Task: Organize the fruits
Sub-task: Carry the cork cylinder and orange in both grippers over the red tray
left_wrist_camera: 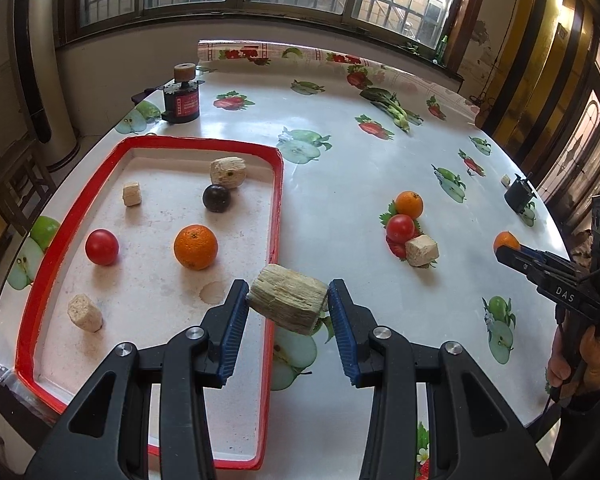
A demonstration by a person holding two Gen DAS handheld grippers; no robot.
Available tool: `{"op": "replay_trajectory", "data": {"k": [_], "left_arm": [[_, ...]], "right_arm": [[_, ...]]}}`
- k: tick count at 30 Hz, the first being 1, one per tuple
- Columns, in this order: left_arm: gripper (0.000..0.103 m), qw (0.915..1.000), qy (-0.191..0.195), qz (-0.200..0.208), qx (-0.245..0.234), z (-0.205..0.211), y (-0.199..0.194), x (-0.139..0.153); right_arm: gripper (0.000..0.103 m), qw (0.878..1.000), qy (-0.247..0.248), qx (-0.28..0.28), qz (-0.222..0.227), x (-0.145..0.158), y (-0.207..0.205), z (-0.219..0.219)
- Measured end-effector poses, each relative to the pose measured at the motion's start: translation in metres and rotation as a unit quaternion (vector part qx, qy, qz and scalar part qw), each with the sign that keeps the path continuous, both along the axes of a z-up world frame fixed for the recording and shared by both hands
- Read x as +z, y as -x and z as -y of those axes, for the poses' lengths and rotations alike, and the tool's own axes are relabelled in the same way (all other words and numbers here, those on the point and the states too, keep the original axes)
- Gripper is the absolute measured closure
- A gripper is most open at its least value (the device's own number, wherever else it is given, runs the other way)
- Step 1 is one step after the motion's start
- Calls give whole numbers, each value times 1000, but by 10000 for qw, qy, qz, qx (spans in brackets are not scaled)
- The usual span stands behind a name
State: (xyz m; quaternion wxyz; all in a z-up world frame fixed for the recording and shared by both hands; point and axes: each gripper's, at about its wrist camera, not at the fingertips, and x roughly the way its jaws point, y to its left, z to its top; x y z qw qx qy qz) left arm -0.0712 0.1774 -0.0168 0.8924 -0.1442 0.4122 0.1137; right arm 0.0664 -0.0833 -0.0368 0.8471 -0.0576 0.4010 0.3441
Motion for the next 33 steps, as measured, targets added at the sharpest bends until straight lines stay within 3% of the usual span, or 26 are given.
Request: {"op": "replay_trajectory", "data": {"k": [17, 33], "left_arm": [[64, 9987, -26, 40, 512, -40, 47, 0], [64, 9942, 19, -49, 1078, -86, 92, -11]], "right_arm": [[69, 9962, -11, 875, 25, 5, 43, -77], [70, 9829, -45, 1836, 110, 18, 84, -172]]}}
